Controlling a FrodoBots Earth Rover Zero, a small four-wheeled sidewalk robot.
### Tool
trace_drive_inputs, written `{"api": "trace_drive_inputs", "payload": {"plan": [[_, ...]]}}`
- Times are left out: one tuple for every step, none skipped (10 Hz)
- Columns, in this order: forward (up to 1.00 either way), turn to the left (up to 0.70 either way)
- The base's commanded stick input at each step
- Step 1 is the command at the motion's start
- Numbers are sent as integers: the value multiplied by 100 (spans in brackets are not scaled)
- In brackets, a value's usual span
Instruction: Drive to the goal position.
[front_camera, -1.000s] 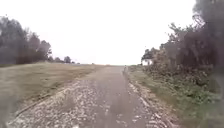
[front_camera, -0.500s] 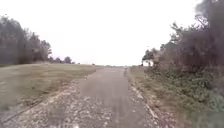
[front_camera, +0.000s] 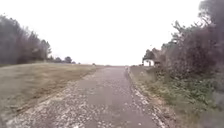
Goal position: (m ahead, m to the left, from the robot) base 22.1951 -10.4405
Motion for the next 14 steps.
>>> {"api": "trace_drive_inputs", "payload": {"plan": [[60, -13], [60, -15], [60, -15], [60, -15], [60, -15], [60, -13], [60, -9], [60, -3], [60, 0], [60, 0], [60, 0], [60, 0], [60, 0], [60, 0]]}}
